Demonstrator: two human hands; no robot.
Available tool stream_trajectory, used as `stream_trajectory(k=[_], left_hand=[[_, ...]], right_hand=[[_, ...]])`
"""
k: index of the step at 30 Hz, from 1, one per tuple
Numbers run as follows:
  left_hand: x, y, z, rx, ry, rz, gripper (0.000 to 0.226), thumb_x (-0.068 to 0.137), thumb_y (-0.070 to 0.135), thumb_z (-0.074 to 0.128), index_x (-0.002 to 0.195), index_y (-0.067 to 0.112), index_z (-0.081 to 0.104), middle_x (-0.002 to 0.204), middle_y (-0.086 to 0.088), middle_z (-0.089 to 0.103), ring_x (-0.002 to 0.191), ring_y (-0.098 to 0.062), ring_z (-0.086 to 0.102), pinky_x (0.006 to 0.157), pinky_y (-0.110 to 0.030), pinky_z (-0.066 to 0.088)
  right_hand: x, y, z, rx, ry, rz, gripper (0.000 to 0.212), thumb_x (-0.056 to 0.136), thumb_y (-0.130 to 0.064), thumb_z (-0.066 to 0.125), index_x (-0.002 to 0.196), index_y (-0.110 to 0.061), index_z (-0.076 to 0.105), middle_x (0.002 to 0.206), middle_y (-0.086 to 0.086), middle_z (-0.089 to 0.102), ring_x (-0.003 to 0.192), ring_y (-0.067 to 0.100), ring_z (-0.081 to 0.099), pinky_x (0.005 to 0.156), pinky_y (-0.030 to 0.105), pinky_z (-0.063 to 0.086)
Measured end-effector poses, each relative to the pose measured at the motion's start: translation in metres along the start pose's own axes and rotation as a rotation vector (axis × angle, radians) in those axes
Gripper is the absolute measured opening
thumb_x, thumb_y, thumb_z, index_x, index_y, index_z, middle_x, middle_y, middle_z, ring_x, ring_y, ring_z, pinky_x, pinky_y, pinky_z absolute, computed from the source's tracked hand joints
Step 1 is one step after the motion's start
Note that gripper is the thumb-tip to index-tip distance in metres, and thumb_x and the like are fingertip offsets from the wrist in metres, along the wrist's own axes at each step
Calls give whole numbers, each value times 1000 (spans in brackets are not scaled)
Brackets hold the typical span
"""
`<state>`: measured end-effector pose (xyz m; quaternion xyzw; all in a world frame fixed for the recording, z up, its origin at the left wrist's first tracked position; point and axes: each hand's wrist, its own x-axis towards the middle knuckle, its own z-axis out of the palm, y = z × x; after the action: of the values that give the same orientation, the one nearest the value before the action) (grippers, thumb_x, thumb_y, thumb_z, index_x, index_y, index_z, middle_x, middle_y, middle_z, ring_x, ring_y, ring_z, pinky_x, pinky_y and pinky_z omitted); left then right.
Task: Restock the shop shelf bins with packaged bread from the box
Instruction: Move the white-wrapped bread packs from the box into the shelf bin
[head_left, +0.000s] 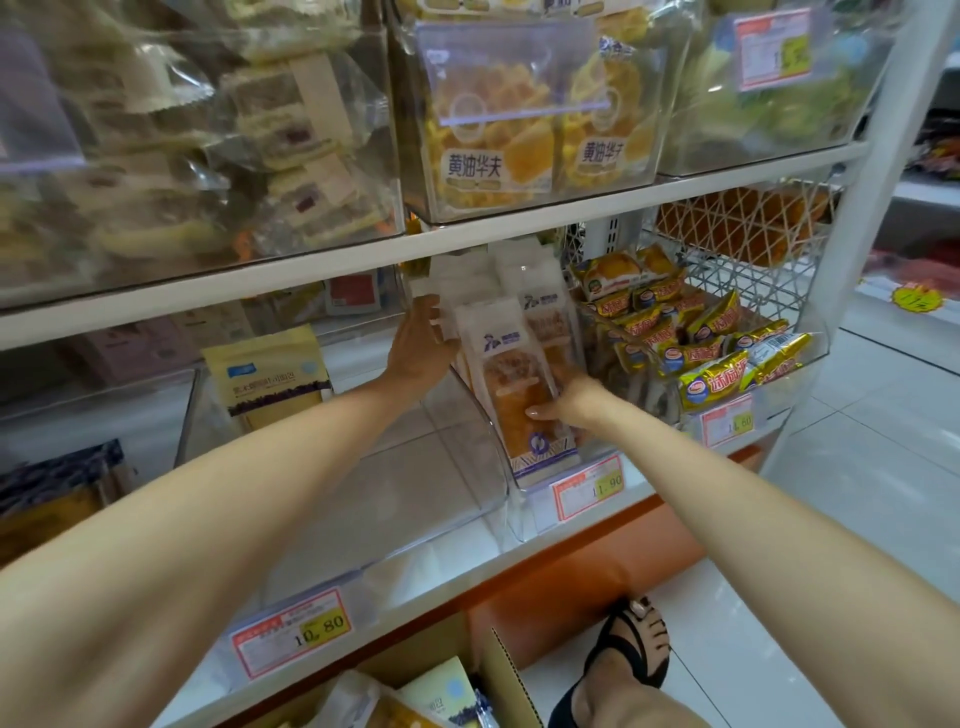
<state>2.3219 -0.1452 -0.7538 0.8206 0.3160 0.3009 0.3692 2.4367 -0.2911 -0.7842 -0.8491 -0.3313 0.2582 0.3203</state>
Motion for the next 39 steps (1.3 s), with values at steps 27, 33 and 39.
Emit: stream_trajectory(k=[27, 33, 39], left_hand=[[-145, 8, -68, 194, -249, 178, 37, 84, 27, 67, 119, 23, 54, 130, -3, 44, 128, -16, 34, 105, -33, 34], [-240, -11, -107, 26, -320, 92, 26, 83, 14, 68, 97, 33, 56, 113, 11, 52, 103, 0, 52, 85, -15, 43], [-304, -71, -120, 38, -471, -105, 22, 84, 8, 67, 90, 28, 58, 98, 5, 63, 86, -1, 61, 81, -15, 47]], right_hand=[[-102, -22, -10, -8, 128, -381, 62, 86, -22, 67, 140, -22, 37, 126, 2, 55, 108, 18, 54, 86, 28, 42], [-177, -28, 45, -143, 56, -691, 44, 87, -16, 64, 129, -24, 51, 108, -5, 58, 86, 10, 58, 77, 24, 48], [-189, 1, 122, -384, -353, -540, 41, 89, -25, 63, 128, -22, 53, 115, 0, 60, 92, 11, 56, 87, 32, 48]])
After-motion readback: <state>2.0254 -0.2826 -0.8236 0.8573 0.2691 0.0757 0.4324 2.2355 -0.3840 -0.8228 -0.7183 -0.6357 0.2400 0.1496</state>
